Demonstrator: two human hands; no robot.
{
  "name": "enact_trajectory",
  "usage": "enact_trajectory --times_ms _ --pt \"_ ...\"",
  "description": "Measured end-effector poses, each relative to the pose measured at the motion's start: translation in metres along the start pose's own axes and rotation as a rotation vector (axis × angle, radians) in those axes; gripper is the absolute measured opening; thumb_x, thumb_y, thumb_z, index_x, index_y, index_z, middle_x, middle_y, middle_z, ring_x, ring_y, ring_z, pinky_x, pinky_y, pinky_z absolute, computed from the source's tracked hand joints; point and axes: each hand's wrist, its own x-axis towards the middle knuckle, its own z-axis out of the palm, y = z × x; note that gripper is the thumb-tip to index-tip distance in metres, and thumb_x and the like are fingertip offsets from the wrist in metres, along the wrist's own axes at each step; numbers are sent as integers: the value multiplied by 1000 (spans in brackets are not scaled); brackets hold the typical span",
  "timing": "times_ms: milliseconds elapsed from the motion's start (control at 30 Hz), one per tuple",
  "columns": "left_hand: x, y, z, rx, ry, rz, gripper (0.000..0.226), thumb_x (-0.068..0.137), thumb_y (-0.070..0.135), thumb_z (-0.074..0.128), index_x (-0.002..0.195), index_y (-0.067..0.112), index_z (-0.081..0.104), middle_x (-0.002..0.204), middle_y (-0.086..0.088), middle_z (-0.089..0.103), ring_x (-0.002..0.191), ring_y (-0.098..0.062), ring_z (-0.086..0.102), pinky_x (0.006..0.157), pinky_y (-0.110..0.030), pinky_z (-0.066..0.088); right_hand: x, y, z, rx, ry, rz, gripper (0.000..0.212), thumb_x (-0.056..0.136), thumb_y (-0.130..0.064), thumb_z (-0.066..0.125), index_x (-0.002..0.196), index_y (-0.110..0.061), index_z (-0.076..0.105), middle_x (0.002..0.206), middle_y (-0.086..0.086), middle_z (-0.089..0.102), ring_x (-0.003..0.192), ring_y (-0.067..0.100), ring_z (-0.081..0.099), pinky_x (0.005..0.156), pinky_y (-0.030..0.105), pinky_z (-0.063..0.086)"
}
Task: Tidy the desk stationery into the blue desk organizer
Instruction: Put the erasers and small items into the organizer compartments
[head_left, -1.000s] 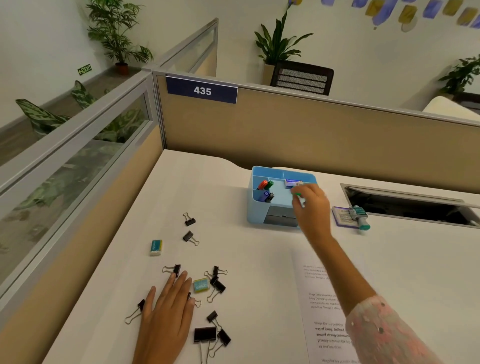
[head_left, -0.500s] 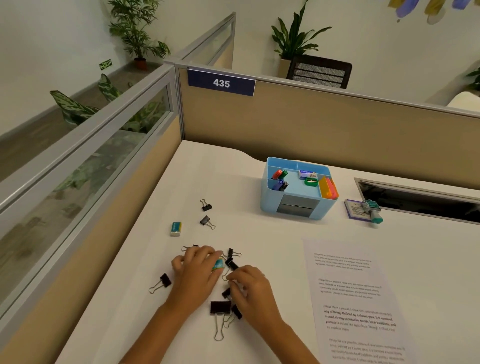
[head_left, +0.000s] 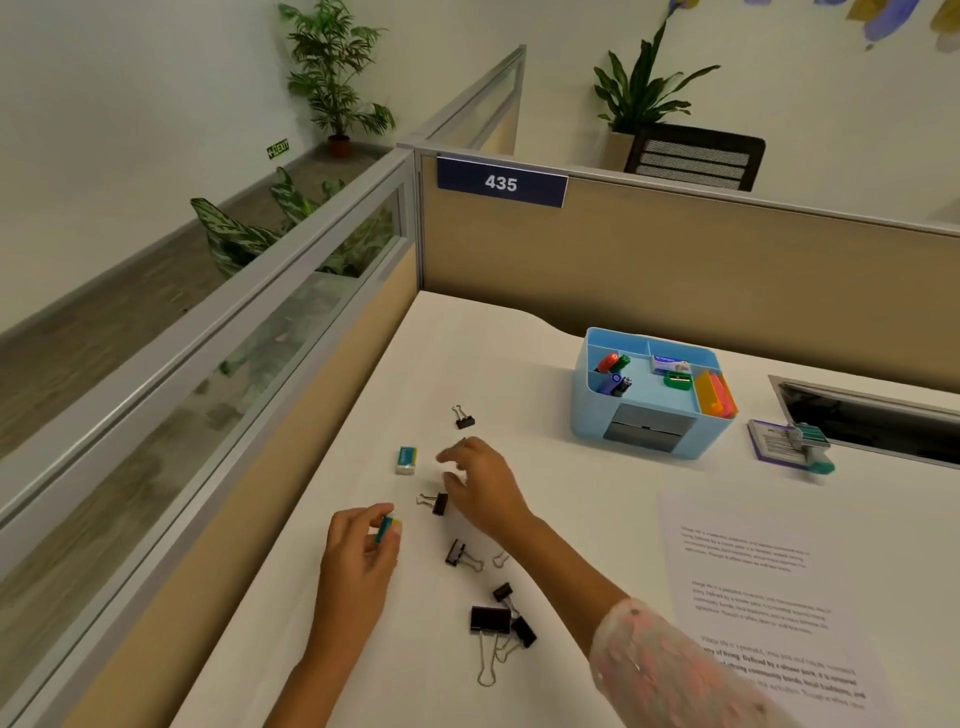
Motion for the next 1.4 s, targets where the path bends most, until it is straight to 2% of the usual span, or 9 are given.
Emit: enact_trajectory --times_ms 133,267,533,633,767,900,1033,1133,1400 --pt "-2 -3 -11 -209 26 -148 12 92 20 56 97 26 64 88 1 68 72 -13 67 58 -26 54 33 -14 25 -201 -214 -161 38 86 -6 54 123 -4 59 127 16 57 111 33 54 92 35 40" --pt "-6 -1 -13 -279 6 -168 14 90 22 58 90 29 70 82 2 71 65 -11 61 51 -28 49 43 -13 35 -293 -257 -163 35 89 -8 52 124 -9 59 120 17 58 108 35 53 90 38 44" --pt "-15 -3 7 -340 -90 -221 30 79 14 69 108 20 65 101 2 67 89 -20 66 63 -24 57 -2 -5 -6 -10 -9 -96 37 83 -15 63 120 -10 59 116 7 63 103 22 56 89 27 42" --pt "-17 -5 20 -327 -121 -200 31 74 19 71 103 24 65 97 -4 69 81 -17 68 61 -24 57 -30 4 -43 111 142 -83 32 83 -19 66 114 -14 62 109 2 65 95 13 59 84 21 50" --pt "-16 -3 37 -155 -126 -42 28 74 22 71 100 31 65 102 4 66 90 -14 64 70 -15 54 -53 31 -106 111 282 7 32 82 -21 69 113 -16 61 104 -3 61 88 6 60 77 14 51" --pt "-16 0 49 19 -144 165 38 70 30 69 107 21 64 105 7 60 90 -11 60 75 -9 48 -54 73 -172 -32 391 139 40 82 -18 70 120 -15 58 109 -5 54 90 6 58 74 9 46" --pt "-16 -4 51 95 -154 310 62 78 64 54 109 12 66 102 0 57 78 -8 55 71 -10 47 -31 110 -225 -189 449 201 37 79 -10 70 115 -7 63 107 8 58 83 18 61 78 24 52" --pt "-15 -7 51 100 -137 276 77 74 75 45 111 11 67 102 2 57 87 0 54 71 -11 47 -2 127 -248 -242 393 226 37 76 -10 73 112 -6 66 107 13 61 87 26 63 85 37 52" --pt "-13 0 53 98 -174 243 78 74 78 41 110 13 67 114 26 45 99 11 49 77 -3 43 63 143 -246 -386 51 163 31 79 -17 73 109 -11 68 109 8 68 89 15 58 75 22 44"
